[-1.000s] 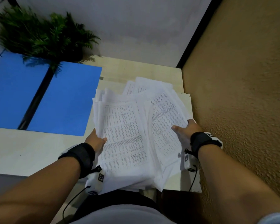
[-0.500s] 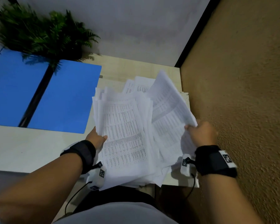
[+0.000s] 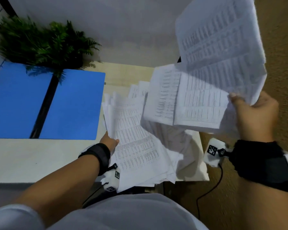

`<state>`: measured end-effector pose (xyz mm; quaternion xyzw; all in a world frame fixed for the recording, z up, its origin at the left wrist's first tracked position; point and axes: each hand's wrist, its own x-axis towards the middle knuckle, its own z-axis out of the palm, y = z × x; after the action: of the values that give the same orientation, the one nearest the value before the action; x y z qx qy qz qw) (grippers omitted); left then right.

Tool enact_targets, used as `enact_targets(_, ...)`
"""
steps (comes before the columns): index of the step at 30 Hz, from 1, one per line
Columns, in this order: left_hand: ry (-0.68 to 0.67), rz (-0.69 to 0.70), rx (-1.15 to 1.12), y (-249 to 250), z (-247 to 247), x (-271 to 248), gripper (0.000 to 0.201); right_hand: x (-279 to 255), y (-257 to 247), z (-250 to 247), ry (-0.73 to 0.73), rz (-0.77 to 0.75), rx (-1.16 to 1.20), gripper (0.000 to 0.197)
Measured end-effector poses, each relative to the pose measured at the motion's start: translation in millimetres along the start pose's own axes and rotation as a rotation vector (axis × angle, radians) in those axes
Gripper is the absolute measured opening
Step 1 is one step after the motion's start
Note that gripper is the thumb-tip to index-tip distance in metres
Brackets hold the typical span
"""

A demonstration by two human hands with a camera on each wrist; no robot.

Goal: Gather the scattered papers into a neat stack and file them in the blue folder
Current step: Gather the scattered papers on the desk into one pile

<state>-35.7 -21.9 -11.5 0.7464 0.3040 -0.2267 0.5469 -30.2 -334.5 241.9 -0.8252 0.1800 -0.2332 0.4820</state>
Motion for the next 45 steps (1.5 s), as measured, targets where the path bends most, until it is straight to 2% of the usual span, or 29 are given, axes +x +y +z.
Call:
enact_targets(4, -0.037, 0.015, -0.140, 0.4, 0.4, -1.3, 0.049, -29.6, 32.4, 33.7, -0.027, 0.216, 0.102, 0.035)
enact_targets(6, -0.046, 0.024, -0.189, 1.1, 0.3, -3.0, 0.050, -57.2, 48.6, 59.1, -0.048, 0.277, 0.103, 0.053)
enact_targets(8, -0.074, 0.046, -0.238, 1.2, 0.7, -4.4, 0.051, -87.6, 62.7, 81.4, -0.115, 0.387, 0.078, 0.070)
enact_targets(10, -0.095, 0.073, -0.274, 0.8, -2.2, -3.5, 0.052, -116.3, 77.5, 101.5, -0.211, 0.561, 0.059, 0.079)
enact_targets(13, -0.140, 0.112, -0.292, -1.9, -6.5, -0.6, 0.071, -140.9, 110.3, 119.8, -0.334, 0.821, 0.014, 0.092)
enact_targets(14, -0.153, 0.131, -0.281, -3.5, -7.8, 0.9, 0.079, -144.5, 116.9, 121.5, -0.402, 0.861, 0.000, 0.094)
enact_targets(16, -0.145, 0.154, -0.257, -4.3, -8.2, 5.1, 0.077, -145.3, 129.9, 121.4, -0.586, 0.831, -0.066, 0.086)
enact_targets(18, -0.087, 0.140, -0.236, -2.9, -7.8, 9.6, 0.056, -142.6, 139.3, 118.2, -0.647, 0.759, -0.077, 0.069)
enact_targets(20, -0.062, 0.090, -0.225, 0.7, -9.4, 13.2, 0.044, -137.9, 146.2, 116.2, -0.536, 0.727, -0.032, 0.067)
enact_targets(22, -0.105, 0.061, -0.229, 1.2, -11.5, 17.7, 0.043, -127.7, 150.1, 117.5, -0.405, 0.704, 0.029, 0.073)
enact_targets(23, -0.118, 0.050, -0.232, -0.6, -12.6, 21.8, 0.045, -121.5, 154.0, 120.2, -0.362, 0.698, 0.078, 0.069)
enact_targets(25, -0.130, 0.036, -0.227, -2.3, -15.4, 25.4, 0.051, -109.0, 160.6, 127.8, -0.308, 0.683, 0.114, 0.047)
enact_targets(27, -0.133, 0.082, -0.207, 2.1, -17.3, 19.7, 0.050, -96.2, 163.6, 131.7, -0.251, 0.617, 0.012, 0.019)
enact_targets(28, -0.124, 0.104, -0.196, 4.4, -17.7, 16.7, 0.048, -89.5, 165.4, 130.9, -0.221, 0.583, -0.047, 0.011)
enact_targets(29, -0.109, 0.121, -0.179, 5.7, -18.2, 15.5, 0.048, -82.2, 169.6, 129.5, -0.199, 0.535, -0.099, 0.009)
enact_targets(31, -0.077, 0.135, -0.122, 6.3, -20.5, 14.8, 0.049, -67.8, 174.1, 124.8, -0.244, 0.465, -0.149, 0.013)
enact_targets(33, -0.068, 0.135, -0.088, 3.5, -22.9, 18.1, 0.053, -57.7, 179.4, 125.1, -0.370, 0.443, -0.152, 0.016)
enact_targets(36, -0.075, 0.154, -0.117, 1.6, -25.2, 15.3, 0.053, -57.4, 174.9, 137.5, -0.520, 0.364, -0.248, 0.004)
enact_targets(38, -0.080, 0.177, -0.175, 0.0, -24.6, 11.0, 0.053, -65.4, 167.2, 152.1, -0.554, 0.264, -0.360, 0.013)
enact_targets(39, -0.086, 0.162, -0.205, -1.6, -23.2, 9.5, 0.058, -72.9, 162.4, 159.9, -0.568, 0.234, -0.406, 0.017)
enact_targets(41, -0.074, 0.113, -0.183, -4.8, -19.8, 8.1, 0.085, -89.1, 158.2, 173.7, -0.605, 0.212, -0.456, 0.022)
enact_targets(42, -0.066, 0.098, -0.154, -6.3, -18.8, 8.2, 0.092, -95.9, 155.7, 177.6, -0.630, 0.209, -0.443, 0.025)
enact_targets(43, -0.051, 0.108, -0.153, -8.1, -17.9, 10.7, 0.086, -100.8, 156.7, 180.4, -0.646, 0.221, -0.418, 0.028)
enact_targets(44, -0.026, 0.116, -0.175, -8.1, -18.4, 12.0, 0.071, -101.9, 159.1, 181.6, -0.639, 0.231, -0.392, 0.028)
enact_targets(45, 0.000, 0.106, -0.201, -9.5, -20.1, 14.1, 0.058, -99.6, 162.2, 181.2, -0.584, 0.236, -0.382, 0.024)
